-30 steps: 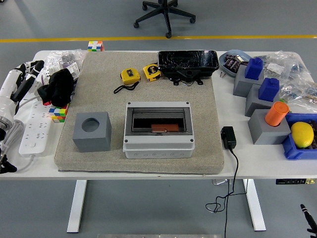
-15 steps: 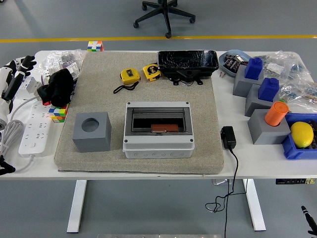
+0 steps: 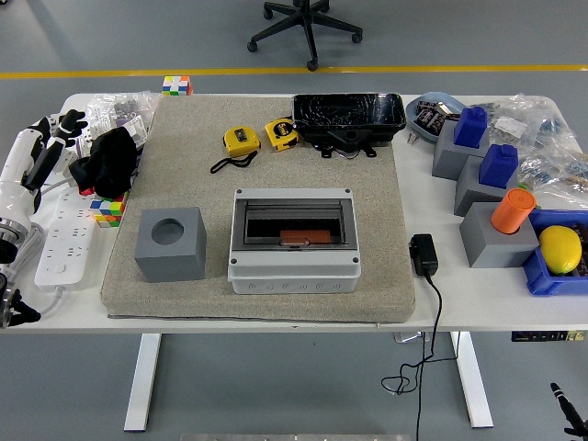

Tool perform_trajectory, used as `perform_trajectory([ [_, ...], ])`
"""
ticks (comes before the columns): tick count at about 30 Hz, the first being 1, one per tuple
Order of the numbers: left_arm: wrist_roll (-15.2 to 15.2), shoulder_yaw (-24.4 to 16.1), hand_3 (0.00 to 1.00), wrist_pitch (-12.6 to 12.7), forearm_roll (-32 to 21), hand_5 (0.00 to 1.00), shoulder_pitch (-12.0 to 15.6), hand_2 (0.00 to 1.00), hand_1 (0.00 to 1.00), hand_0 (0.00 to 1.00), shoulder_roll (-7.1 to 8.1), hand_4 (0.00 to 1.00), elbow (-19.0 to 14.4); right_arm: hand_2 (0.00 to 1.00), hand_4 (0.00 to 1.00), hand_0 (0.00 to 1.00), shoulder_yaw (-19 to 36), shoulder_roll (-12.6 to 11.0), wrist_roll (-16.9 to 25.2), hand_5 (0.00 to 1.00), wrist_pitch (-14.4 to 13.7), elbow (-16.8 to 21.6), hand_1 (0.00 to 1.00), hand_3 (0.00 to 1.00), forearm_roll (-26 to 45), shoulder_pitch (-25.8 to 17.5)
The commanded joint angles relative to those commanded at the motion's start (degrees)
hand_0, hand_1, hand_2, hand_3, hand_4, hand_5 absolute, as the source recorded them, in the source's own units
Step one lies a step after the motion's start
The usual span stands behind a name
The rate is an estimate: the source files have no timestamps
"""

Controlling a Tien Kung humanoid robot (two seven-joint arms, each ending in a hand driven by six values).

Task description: Fetch the battery,place it into the box,close the lid of the box

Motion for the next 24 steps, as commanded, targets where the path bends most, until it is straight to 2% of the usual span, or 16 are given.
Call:
perform_trajectory([
  [3, -0.2, 0.2, 0.743, 0.3, -0.1, 0.998, 0.0, 0.756, 0.793, 0.78, -0.06, 0.998, 0.1, 0.809, 0.998, 0.87, -3.7, -0.4, 0.5, 0.998, 0.9, 0.0, 0.842, 0.827, 3.5, -0.1],
  [4, -0.2, 0.3, 0.735, 0.3, -0.1, 0.998, 0.0, 0.742, 0.784, 0.773, -0.07, 0.998, 0.1, 0.781, 0.998, 0.84, -4.7, -0.5, 0.6, 0.998, 0.9, 0.0, 0.803, 0.819, 4.5, -0.1],
  [9, -0.3, 1.0, 0.735, 0.5, 0.0, 0.998, 0.1, 0.742, 0.784, 0.773, -0.17, 0.998, 0.2, 0.781, 0.998, 0.84, -14.4, -1.6, 2.2, 0.998, 0.7, 0.0, 0.803, 0.819, 12.6, -0.1],
  [10, -0.3, 1.2, 0.732, 0.6, 0.0, 0.998, 0.0, 0.732, 0.778, 0.771, -0.17, 0.998, 0.1, 0.759, 0.998, 0.829, -15.5, -1.8, 2.0, 0.998, 0.8, 0.0, 0.79, 0.768, 12.6, -0.1],
  [12, -0.3, 1.4, 0.732, 0.6, 0.0, 0.998, -0.1, 0.732, 0.778, 0.771, -0.17, 0.998, 0.0, 0.759, 0.998, 0.829, -15.1, -1.9, 1.5, 0.998, 0.7, 0.0, 0.79, 0.768, 11.4, -0.2],
  [15, -0.3, 1.5, 0.732, 0.6, -0.1, 0.998, -0.2, 0.732, 0.778, 0.771, -0.17, 0.998, 0.0, 0.759, 0.998, 0.829, -11.5, -1.8, 0.0, 0.998, 0.1, 0.0, 0.79, 0.768, 6.8, -0.1],
  [16, -0.4, 1.6, 0.729, 0.7, -0.2, 0.998, -0.2, 0.731, 0.775, 0.771, -0.16, 0.998, 0.0, 0.667, 0.998, 0.812, -9.4, -1.7, -0.5, 0.834, -0.5, 0.0, 0.706, 0.632, 4.4, -0.1],
  [19, -0.3, 1.6, 0.729, 0.6, -0.1, 0.998, -0.2, 0.731, 0.775, 0.771, -0.13, 0.998, -0.1, 0.667, 0.998, 0.812, -4.1, -1.5, -2.5, 0.834, -0.9, 0.0, 0.706, 0.632, -1.5, -0.1],
  [21, -0.3, 1.7, 0.729, 0.6, 0.0, 0.998, -0.3, 0.731, 0.775, 0.771, -0.13, 0.998, 0.0, 0.667, 0.998, 0.812, -4.2, -1.4, -4.1, 0.834, -1.5, 0.0, 0.706, 0.632, -5.0, -0.2],
  [22, -0.3, 1.7, 0.728, 0.6, -0.1, 0.998, -0.3, 0.724, 0.77, 0.768, -0.14, 0.998, 0.0, 0.478, 0.747, 0.495, -5.1, -1.4, -5.1, 0.192, -2.3, 0.0, 0.459, 0.465, -6.4, -0.2],
  [24, -0.3, 1.8, 0.728, 0.7, -0.1, 0.998, -0.2, 0.724, 0.77, 0.768, -0.18, 0.998, 0.0, 0.478, 0.747, 0.495, -5.1, -1.3, -6.3, 0.192, -3.8, 0.0, 0.459, 0.465, -9.1, -0.2],
])
